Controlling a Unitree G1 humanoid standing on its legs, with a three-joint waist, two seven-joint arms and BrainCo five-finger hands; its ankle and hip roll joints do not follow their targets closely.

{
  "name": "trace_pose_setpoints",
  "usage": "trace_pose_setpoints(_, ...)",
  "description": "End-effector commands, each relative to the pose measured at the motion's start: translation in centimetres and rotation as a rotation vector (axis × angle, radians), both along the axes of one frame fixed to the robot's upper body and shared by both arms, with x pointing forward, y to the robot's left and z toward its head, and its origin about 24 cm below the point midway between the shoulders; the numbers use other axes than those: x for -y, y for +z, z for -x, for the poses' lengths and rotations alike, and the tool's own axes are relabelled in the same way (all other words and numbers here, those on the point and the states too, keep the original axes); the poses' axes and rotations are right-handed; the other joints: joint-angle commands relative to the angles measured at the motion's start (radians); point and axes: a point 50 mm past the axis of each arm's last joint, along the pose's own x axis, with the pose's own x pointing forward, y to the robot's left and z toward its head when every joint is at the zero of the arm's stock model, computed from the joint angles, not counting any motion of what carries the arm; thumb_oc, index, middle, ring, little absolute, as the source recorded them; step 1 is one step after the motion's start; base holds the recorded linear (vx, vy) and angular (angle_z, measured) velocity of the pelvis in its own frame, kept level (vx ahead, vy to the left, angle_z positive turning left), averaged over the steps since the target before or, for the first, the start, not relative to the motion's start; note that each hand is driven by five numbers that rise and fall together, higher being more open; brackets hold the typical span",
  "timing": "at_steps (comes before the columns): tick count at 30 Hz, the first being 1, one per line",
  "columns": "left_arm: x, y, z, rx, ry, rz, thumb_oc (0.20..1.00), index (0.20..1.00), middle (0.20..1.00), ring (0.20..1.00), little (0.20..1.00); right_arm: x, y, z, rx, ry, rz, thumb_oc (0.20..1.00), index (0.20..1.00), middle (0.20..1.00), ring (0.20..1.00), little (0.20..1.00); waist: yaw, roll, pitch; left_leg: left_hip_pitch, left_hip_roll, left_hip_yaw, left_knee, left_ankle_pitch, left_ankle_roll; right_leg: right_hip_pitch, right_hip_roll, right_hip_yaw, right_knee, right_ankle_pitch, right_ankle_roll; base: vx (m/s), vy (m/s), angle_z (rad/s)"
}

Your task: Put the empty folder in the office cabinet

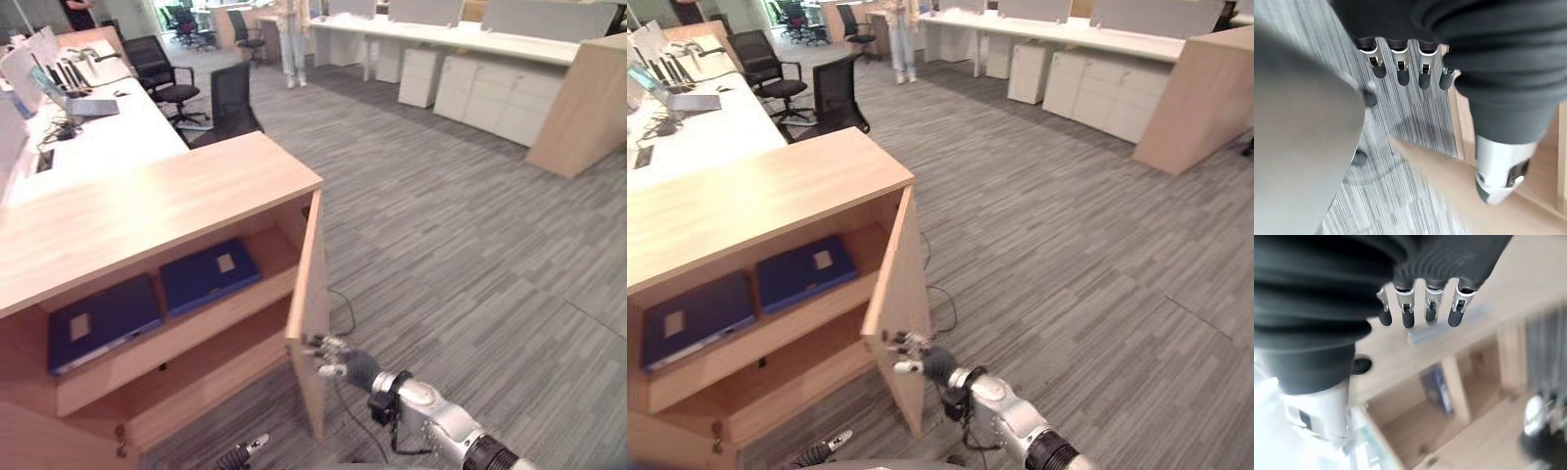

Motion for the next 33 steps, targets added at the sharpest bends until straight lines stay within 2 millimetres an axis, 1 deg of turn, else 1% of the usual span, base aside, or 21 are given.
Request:
trace_pose_setpoints(1,0.7,-0.2,0.0,-0.009,-0.014,0.023,1.0,1.0,1.0,1.0,1.0,-3.7,1.1,1.1,-0.086,0.078,-0.216,1.0,1.0,1.0,1.0,1.0,0.013,-0.025,0.039,0.007,-0.056,0.017,-0.014,-0.029,0.042,0.116,-0.056,0.033,-0.065,-0.035,0.073,0.01,0.014,0.21)
trace_pose_setpoints(5,0.8,-0.3,0.7,-0.036,-0.012,0.036,1.0,1.0,1.0,1.0,1.0,-3.2,0.3,1.7,-0.15,0.038,-0.236,1.0,1.0,1.0,1.0,1.0,0.018,-0.027,0.033,0.009,-0.057,0.009,-0.014,-0.031,0.04,0.122,-0.058,0.024,-0.065,-0.039,0.072,0.01,0.006,0.01)
trace_pose_setpoints(7,0.9,-0.4,0.9,-0.045,-0.029,0.044,1.0,1.0,1.0,1.0,1.0,-2.4,-0.5,2.1,-0.192,-0.024,-0.246,1.0,1.0,1.0,1.0,1.0,0.019,-0.029,0.023,0.011,-0.058,-0.009,-0.014,-0.031,0.038,0.129,-0.058,0.013,-0.065,-0.048,0.072,0.01,-0.018,0.07)
trace_pose_setpoints(10,0.5,-0.3,0.7,-0.045,-0.031,0.034,1.0,1.0,1.0,1.0,1.0,-1.3,-1.4,2.2,-0.219,-0.102,-0.22,1.0,1.0,1.0,1.0,1.0,0.018,-0.035,0.017,0.008,-0.06,-0.038,-0.014,-0.027,0.035,0.136,-0.058,0.004,-0.065,-0.058,0.069,0.01,-0.054,0.5)
trace_pose_setpoints(11,0.4,-0.3,0.7,-0.045,-0.026,0.035,1.0,1.0,1.0,1.0,1.0,0.2,-2.7,2.2,-0.238,-0.184,-0.151,1.0,1.0,1.0,1.0,1.0,0.021,-0.038,0.013,0.004,-0.062,-0.065,-0.014,-0.021,0.034,0.143,-0.058,-0.007,-0.065,-0.065,0.066,-0.02,-0.073,0.55)
trace_pose_setpoints(14,0.2,-0.3,0.6,-0.042,-0.017,0.031,1.0,1.0,1.0,1.0,1.0,3.2,-4.9,2.3,-0.225,-0.292,0.065,1.0,1.0,1.0,1.0,1.0,0.026,-0.041,0.017,-0.002,-0.069,-0.105,-0.014,-0.01,0.034,0.151,-0.061,-0.031,-0.065,-0.067,0.058,-0.03,-0.092,0.55)
trace_pose_setpoints(15,-0.1,-0.3,1.1,-0.055,0.02,0.016,1.0,1.0,1.0,1.0,1.0,7.4,-8.0,4.0,-0.286,-0.414,0.369,1.0,1.0,1.0,1.0,1.0,0.041,-0.039,0.027,-0.012,-0.075,-0.174,-0.014,0.007,0.029,0.16,-0.067,-0.091,-0.058,-0.079,0.045,-0.05,-0.108,0.68)
trace_pose_setpoints(16,-0.1,-0.3,1.1,-0.055,0.019,0.016,1.0,1.0,1.0,1.0,1.0,7.4,-8.0,4.0,-0.285,-0.414,0.369,1.0,1.0,1.0,1.0,1.0,0.04,-0.039,0.027,-0.012,-0.075,-0.176,-0.014,0.007,0.029,0.16,-0.067,-0.093,-0.058,-0.08,0.045,-0.06,-0.181,1.43)
trace_pose_setpoints(17,-0.2,-0.4,1.5,-0.074,0.039,0.001,1.0,1.0,1.0,1.0,1.0,9.8,-9.6,5.7,-0.354,-0.474,0.525,1.0,1.0,1.0,1.0,1.0,0.052,-0.037,0.037,-0.024,-0.076,-0.234,-0.014,0.024,0.022,0.164,-0.072,-0.151,-0.046,-0.094,0.036,-0.04,-0.12,1.27)
trace_pose_setpoints(19,-0.2,-0.4,1.2,-0.073,0.043,-0.005,1.0,1.0,1.0,1.0,1.0,11.2,-10.3,6.8,-0.399,-0.496,0.616,1.0,1.0,1.0,1.0,1.0,0.06,-0.033,0.052,-0.038,-0.077,-0.275,-0.014,0.04,0.013,0.16,-0.073,-0.189,-0.036,-0.103,0.03,-0.06,-0.14,0.97)
trace_pose_setpoints(20,-0.1,-0.4,1.2,-0.08,0.036,-0.006,1.0,1.0,1.0,1.0,1.0,12.5,-10.9,8.0,-0.455,-0.519,0.688,1.0,1.0,1.0,1.0,1.0,0.065,-0.034,0.06,-0.054,-0.078,-0.315,-0.013,0.051,0.005,0.159,-0.072,-0.227,-0.038,-0.108,0.025,-0.04,-0.14,0.98)
trace_pose_setpoints(21,-0.1,-0.4,1.2,-0.083,0.033,-0.006,1.0,1.0,1.0,1.0,1.0,13.2,-11.3,8.8,-0.492,-0.52,0.74,1.0,1.0,1.0,1.0,1.0,0.074,-0.034,0.065,-0.062,-0.076,-0.331,-0.008,0.056,0.0,0.162,-0.07,-0.245,-0.042,-0.111,0.023,-0.03,-0.137,1.03)
trace_pose_setpoints(24,-0.3,-0.5,1.6,-0.113,0.021,-0.016,1.0,1.0,1.0,1.0,1.0,13.8,-12.0,10.8,-0.585,-0.505,0.82,1.0,1.0,1.0,1.0,1.0,0.087,-0.039,0.068,-0.073,-0.077,-0.369,-0.009,0.064,-0.009,0.168,-0.064,-0.277,-0.053,-0.118,0.018,0.0,-0.079,0.54)
trace_pose_setpoints(26,-0.6,-0.5,1.5,-0.125,0.005,-0.034,1.0,1.0,1.0,1.0,1.0,14.2,-12.2,11.4,-0.614,-0.515,0.856,1.0,1.0,1.0,1.0,1.0,0.103,-0.045,0.077,-0.083,-0.078,-0.384,-0.004,0.072,-0.021,0.175,-0.063,-0.297,-0.06,-0.126,0.014,-0.03,-0.051,0.57)
trace_pose_setpoints(27,-0.6,-0.4,0.9,-0.111,0.001,-0.043,1.0,1.0,1.0,1.0,1.0,14.6,-12.1,11.3,-0.618,-0.535,0.875,1.0,1.0,1.0,1.0,1.0,0.107,-0.047,0.09,-0.107,-0.08,-0.383,0.009,0.08,-0.03,0.173,-0.068,-0.315,-0.059,-0.131,0.015,-0.14,-0.01,0.83)
trace_pose_setpoints(28,-0.5,-0.3,0.3,-0.093,-0.006,-0.049,1.0,1.0,1.0,1.0,1.0,15.2,-12.0,11.4,-0.627,-0.555,0.9,1.0,1.0,1.0,1.0,1.0,0.106,-0.047,0.107,-0.148,-0.079,-0.356,0.039,0.082,-0.037,0.168,-0.08,-0.337,-0.057,-0.134,0.018,-0.2,0.022,0.7)
trace_pose_setpoints(29,-0.4,-0.2,-0.2,-0.078,-0.011,-0.052,1.0,1.0,1.0,1.0,1.0,15.8,-11.9,11.3,-0.635,-0.576,0.916,1.0,1.0,1.0,1.0,1.0,0.107,-0.045,0.12,-0.182,-0.068,-0.299,0.07,0.078,-0.034,0.16,-0.092,-0.354,-0.054,-0.131,0.021,-0.15,0.031,0.61)
trace_pose_setpoints(30,-0.4,-0.2,-0.2,-0.078,-0.011,-0.052,1.0,1.0,1.0,1.0,1.0,15.8,-11.9,11.3,-0.635,-0.576,0.916,1.0,1.0,1.0,1.0,1.0,0.106,-0.045,0.117,-0.187,-0.069,-0.301,0.071,0.08,-0.034,0.157,-0.092,-0.356,-0.053,-0.13,0.022,-0.12,0.035,0.72)
trace_pose_setpoints(31,-0.4,-0.2,-0.3,-0.073,-0.027,-0.064,1.0,1.0,1.0,1.0,1.0,16.1,-11.9,11.2,-0.639,-0.59,0.921,1.0,1.0,1.0,1.0,1.0,0.109,-0.046,0.13,-0.206,-0.045,-0.215,0.099,0.07,-0.024,0.159,-0.103,-0.372,-0.054,-0.126,0.025,-0.06,0.028,0.71)
trace_pose_setpoints(32,-0.4,-0.2,-0.6,-0.057,-0.081,-0.087,1.0,1.0,1.0,1.0,1.0,16.7,-11.8,11.6,-0.656,-0.615,0.939,1.0,1.0,1.0,1.0,1.0,0.103,-0.043,0.133,-0.206,0.006,-0.08,0.116,0.047,-0.027,0.175,-0.114,-0.404,-0.06,-0.133,0.031,-0.06,0.023,0.65)
trace_pose_setpoints(33,-0.3,-0.2,-0.5,-0.057,-0.082,-0.087,1.0,1.0,1.0,1.0,1.0,16.8,-11.8,11.6,-0.657,-0.615,0.939,1.0,1.0,1.0,1.0,1.0,0.104,-0.043,0.134,-0.204,0.006,-0.079,0.117,0.046,-0.027,0.176,-0.113,-0.403,-0.06,-0.133,0.031,-0.03,0.039,0.61)
